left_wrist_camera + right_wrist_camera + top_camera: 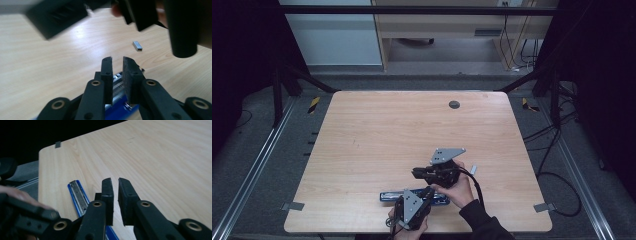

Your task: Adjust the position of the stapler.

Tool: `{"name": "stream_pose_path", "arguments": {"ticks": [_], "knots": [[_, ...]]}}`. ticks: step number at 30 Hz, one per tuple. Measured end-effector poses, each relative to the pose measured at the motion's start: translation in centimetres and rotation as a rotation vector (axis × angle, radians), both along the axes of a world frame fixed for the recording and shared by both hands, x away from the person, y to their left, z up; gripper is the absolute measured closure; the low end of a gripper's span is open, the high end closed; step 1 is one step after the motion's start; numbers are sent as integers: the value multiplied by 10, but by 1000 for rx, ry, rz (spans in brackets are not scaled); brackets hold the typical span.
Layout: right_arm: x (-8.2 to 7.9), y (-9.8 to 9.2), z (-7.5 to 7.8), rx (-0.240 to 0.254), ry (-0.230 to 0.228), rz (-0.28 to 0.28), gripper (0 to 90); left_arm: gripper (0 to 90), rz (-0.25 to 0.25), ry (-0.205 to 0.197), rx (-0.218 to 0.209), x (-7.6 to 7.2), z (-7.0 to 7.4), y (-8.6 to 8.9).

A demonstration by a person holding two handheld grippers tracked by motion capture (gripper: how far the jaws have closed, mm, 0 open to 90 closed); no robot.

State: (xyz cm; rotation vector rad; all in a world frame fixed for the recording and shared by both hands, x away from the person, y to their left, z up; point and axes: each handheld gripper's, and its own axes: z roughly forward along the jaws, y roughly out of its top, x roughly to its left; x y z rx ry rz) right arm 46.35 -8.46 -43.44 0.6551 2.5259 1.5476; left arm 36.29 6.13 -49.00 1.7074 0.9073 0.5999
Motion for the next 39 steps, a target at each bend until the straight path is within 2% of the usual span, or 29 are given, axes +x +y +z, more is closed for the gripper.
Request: {"name": "stream_pose_path", "arguments": {"ticks": [2,7,9,14,16,18,20,21,24,26,30,36,39], "knots": [[-1,-5,2,12,-8,-12,804,750,-8,-1,7,3,5,3],[0,-25,10,68,-31,-94,778,699,-44,-13,67,10,16,8],[1,-33,13,82,-37,-127,768,679,-63,1,64,14,20,11],[2,-53,19,91,-52,-192,745,639,-104,13,92,24,28,17],[2,-62,21,89,-57,-213,738,630,-119,30,95,30,32,22],[2,-70,23,83,-62,-233,732,619,-121,43,89,36,37,29],[1,-77,23,80,-69,-255,728,613,-109,44,103,40,42,36],[1,-82,24,73,-71,-267,728,611,-105,42,107,41,45,38],[0,-95,24,61,-66,-306,728,601,-85,52,69,47,52,49],[-1,-101,25,45,-60,-328,725,598,-68,44,98,49,55,54],[-4,-113,25,-23,-71,-363,716,586,-50,31,142,51,60,68],[-4,-129,19,-57,-29,-417,711,575,-15,24,193,50,61,97],[-5,-135,15,-87,-13,-444,711,571,4,21,188,49,61,114]]}}
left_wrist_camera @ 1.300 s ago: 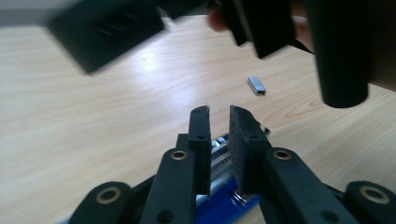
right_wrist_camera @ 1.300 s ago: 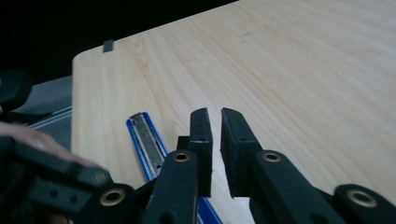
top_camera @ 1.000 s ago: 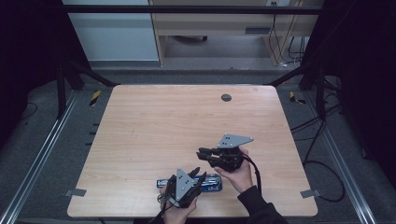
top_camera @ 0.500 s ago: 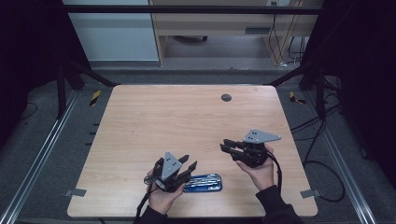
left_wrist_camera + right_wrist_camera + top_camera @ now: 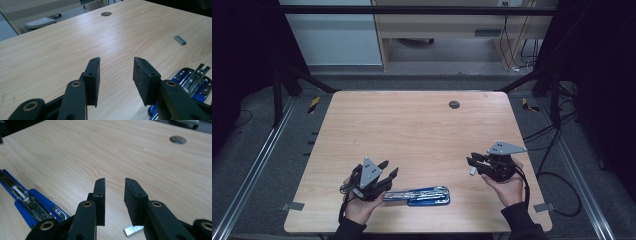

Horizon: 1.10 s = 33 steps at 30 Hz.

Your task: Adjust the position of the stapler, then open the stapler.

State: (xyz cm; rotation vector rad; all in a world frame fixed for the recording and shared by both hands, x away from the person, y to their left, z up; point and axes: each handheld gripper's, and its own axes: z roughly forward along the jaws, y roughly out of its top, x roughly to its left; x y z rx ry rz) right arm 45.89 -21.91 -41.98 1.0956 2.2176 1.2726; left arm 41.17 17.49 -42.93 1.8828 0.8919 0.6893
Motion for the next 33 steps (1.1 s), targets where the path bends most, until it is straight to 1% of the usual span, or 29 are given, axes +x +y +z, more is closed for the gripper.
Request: {"name": "stream_pose_path", "arguments": {"ticks": [4,7,9,10,11,13,14,15,16,21,24,27,30,33], "knots": [[-3,-6,-5,-16,26,-39,703,564,31,5,-13,-2,-1,21],[-5,-12,-9,-13,46,-64,697,553,49,10,-22,-4,-4,34],[-5,-17,-13,-26,70,-94,691,548,68,14,-14,-5,-6,42],[-5,-17,-13,-26,70,-94,691,548,76,19,-16,-5,-7,46],[-6,-18,-14,-21,82,-108,690,547,85,23,-16,-5,-9,50],[-5,-19,-17,-26,90,-117,673,541,96,30,-11,-5,-11,55],[-5,-18,-19,-34,96,-128,657,542,100,33,-11,-6,-12,58],[-5,-18,-21,-44,93,-137,627,539,102,36,-11,-6,-14,60],[-5,-18,-23,-45,95,-149,606,537,104,38,-5,-7,-15,62],[-3,-15,-30,-59,132,-175,599,536,115,48,15,-11,-22,72],[-2,-11,-32,-74,135,-184,598,535,125,59,16,-13,-26,78],[-1,-6,-36,-91,140,-205,601,536,142,66,12,-14,-28,83],[2,-3,-41,-100,161,-224,607,535,151,66,9,-13,-28,85],[5,-1,-45,-127,173,-252,610,535,156,67,25,-13,-30,84]]}}
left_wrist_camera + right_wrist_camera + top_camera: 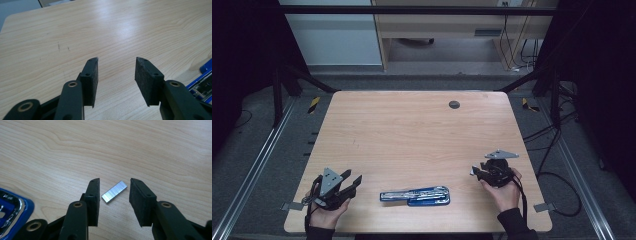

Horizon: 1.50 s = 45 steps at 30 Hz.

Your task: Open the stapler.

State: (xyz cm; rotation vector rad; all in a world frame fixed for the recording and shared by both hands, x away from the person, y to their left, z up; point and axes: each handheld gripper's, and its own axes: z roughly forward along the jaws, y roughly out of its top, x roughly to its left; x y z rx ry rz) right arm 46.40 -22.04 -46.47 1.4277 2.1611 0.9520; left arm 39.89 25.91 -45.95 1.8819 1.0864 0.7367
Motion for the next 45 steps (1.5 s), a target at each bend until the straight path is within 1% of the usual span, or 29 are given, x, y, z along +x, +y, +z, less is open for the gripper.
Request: {"name": "stream_pose_path", "arguments": {"ticks": [2,5,7,11,13,14,15,18,19,20,24,25,29,30,32,35,39,43,45], "knots": [[2,1,-2,4,10,-6,611,535,2,2,12,1,-1,0],[6,3,-5,6,20,-17,608,532,11,3,7,1,-1,2],[9,5,-8,-9,16,-21,608,530,17,5,2,1,-1,3],[13,8,-10,-6,37,-29,612,530,25,9,3,2,-2,4],[14,9,-11,-14,37,-36,615,530,23,13,9,2,-3,3],[15,9,-11,-32,30,-36,615,530,24,15,10,3,-3,2],[15,9,-11,-24,35,-43,616,530,23,18,13,3,-3,2],[16,11,-11,-35,34,-46,617,523,23,18,18,3,-3,0],[16,11,-11,-31,38,-46,616,522,24,19,21,3,-3,0],[17,11,-11,-40,35,-46,616,522,26,21,21,3,-3,0],[19,12,-12,-38,50,-59,616,521,25,30,21,4,-4,0],[20,12,-13,-49,48,-59,616,521,24,29,23,4,-4,0],[21,16,-15,-46,67,-58,614,521,20,31,25,4,-4,0],[22,17,-16,-55,70,-59,614,521,21,31,26,4,-4,0],[22,18,-17,-54,79,-54,614,521,22,31,26,4,-5,0],[23,20,-20,-66,89,-57,617,521,22,32,27,4,-5,0],[24,20,-21,-68,96,-48,642,521,22,31,28,4,-4,0],[24,20,-22,-71,112,-43,710,521,22,31,29,4,-4,0],[25,19,-22,-80,115,-38,746,521,22,33,29,4,-5,0]]}}
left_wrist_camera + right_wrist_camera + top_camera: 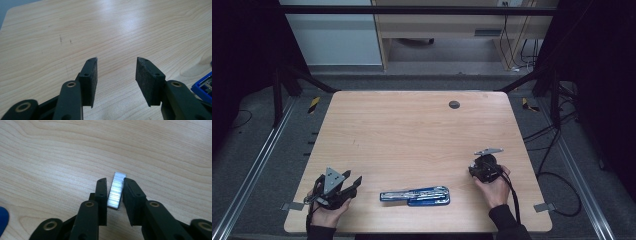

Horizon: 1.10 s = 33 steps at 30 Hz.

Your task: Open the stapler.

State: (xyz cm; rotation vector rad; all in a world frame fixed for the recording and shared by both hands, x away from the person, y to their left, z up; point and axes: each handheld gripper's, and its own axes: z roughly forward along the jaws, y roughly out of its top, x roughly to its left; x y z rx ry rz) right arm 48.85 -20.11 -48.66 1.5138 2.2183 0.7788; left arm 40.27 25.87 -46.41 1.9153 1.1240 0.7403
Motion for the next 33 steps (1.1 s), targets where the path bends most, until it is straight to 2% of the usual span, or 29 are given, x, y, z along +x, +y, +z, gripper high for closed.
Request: {"name": "stream_pose_path", "arguments": {"ticks": [2,11,14,18,21,24,27,33], "knots": [[0,0,0,-6,5,8,777,521,-1,0,0,0,0,0],[0,-4,2,-21,20,23,782,521,-4,1,3,0,0,0],[-1,-4,2,-44,5,25,735,521,-4,2,1,0,0,0],[-2,-6,9,-30,-2,37,719,521,-4,3,2,0,0,0],[0,-6,18,-40,24,61,709,521,-4,5,5,0,1,0],[6,-4,23,-84,57,82,720,521,-5,6,5,0,1,0],[11,-3,24,-83,89,86,719,520,-6,10,7,0,0,0],[18,-2,22,-93,119,84,723,520,-8,13,10,1,0,0]]}}
